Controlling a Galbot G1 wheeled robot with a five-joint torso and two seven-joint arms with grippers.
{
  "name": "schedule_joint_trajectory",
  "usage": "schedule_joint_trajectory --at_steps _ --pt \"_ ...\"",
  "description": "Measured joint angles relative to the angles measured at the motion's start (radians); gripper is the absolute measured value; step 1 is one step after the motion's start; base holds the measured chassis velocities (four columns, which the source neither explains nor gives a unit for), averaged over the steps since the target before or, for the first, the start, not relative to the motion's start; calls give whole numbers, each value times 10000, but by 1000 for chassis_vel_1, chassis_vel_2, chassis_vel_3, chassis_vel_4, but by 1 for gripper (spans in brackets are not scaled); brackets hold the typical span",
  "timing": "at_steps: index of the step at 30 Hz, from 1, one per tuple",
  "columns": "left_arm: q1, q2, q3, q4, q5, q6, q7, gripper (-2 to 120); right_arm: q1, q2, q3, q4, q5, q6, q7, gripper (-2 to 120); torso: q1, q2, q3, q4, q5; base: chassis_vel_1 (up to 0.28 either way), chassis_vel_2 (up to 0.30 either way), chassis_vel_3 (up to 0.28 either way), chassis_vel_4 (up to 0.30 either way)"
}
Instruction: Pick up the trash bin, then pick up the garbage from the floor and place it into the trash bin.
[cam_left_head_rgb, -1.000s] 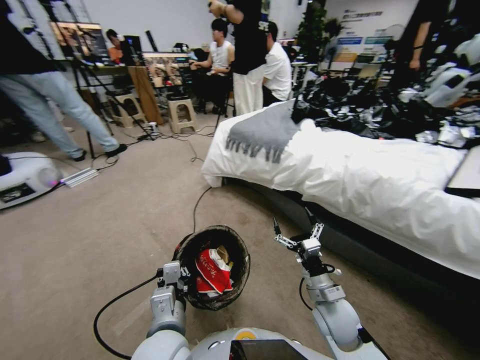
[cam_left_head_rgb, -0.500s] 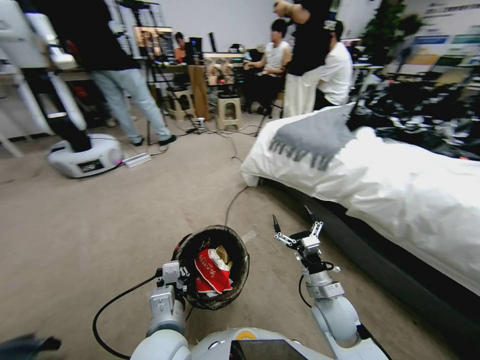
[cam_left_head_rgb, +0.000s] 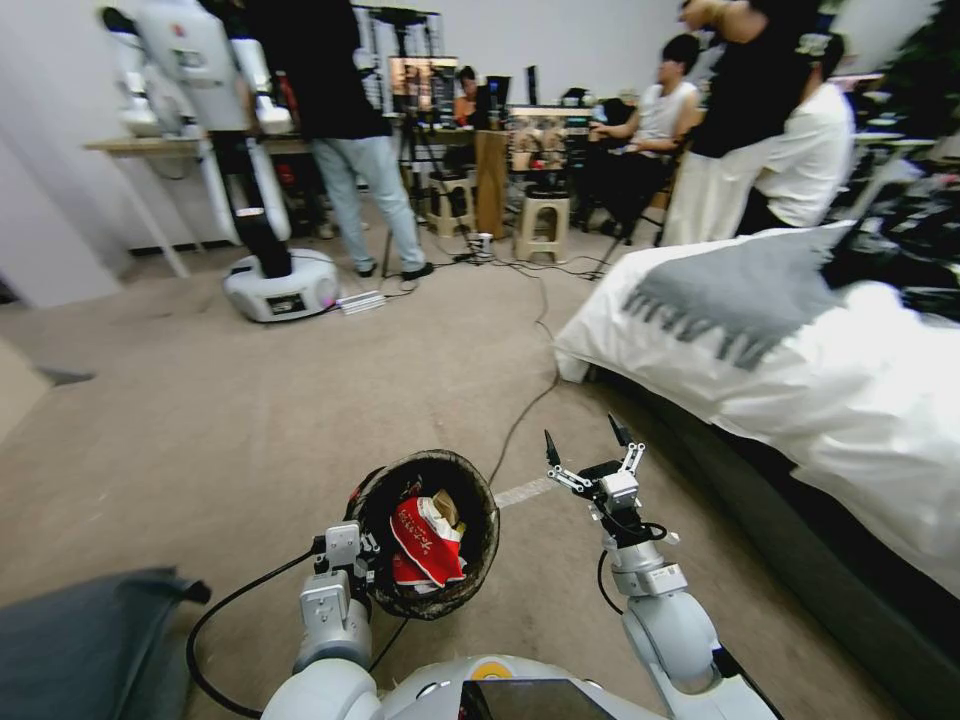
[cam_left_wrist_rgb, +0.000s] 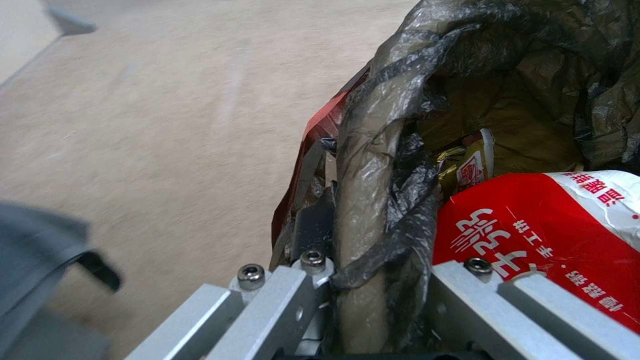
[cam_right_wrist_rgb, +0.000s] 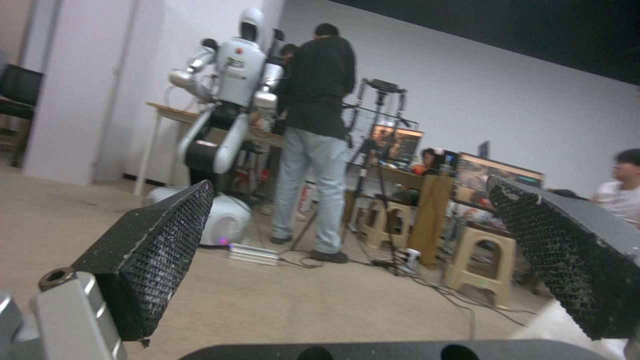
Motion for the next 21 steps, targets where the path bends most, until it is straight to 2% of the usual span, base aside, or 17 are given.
schedule_joint_trajectory --at_steps 8,11,21 --pt "-14 -6 14 1 11 -261 -23 1 13 41 -42 -26 -43 36 -63 100 1 0 0 4 0 90 109 100 94" --pt "-43 -7 37 1 12 -272 1 1 8 71 -53 -33 -58 53 -73 100 0 0 0 -4 0 0 0 0 0" --pt "-80 -2 72 1 -70 -241 13 1 17 68 -6 -23 -61 69 -103 100 -1 0 0 -2 0 0 0 0 0"
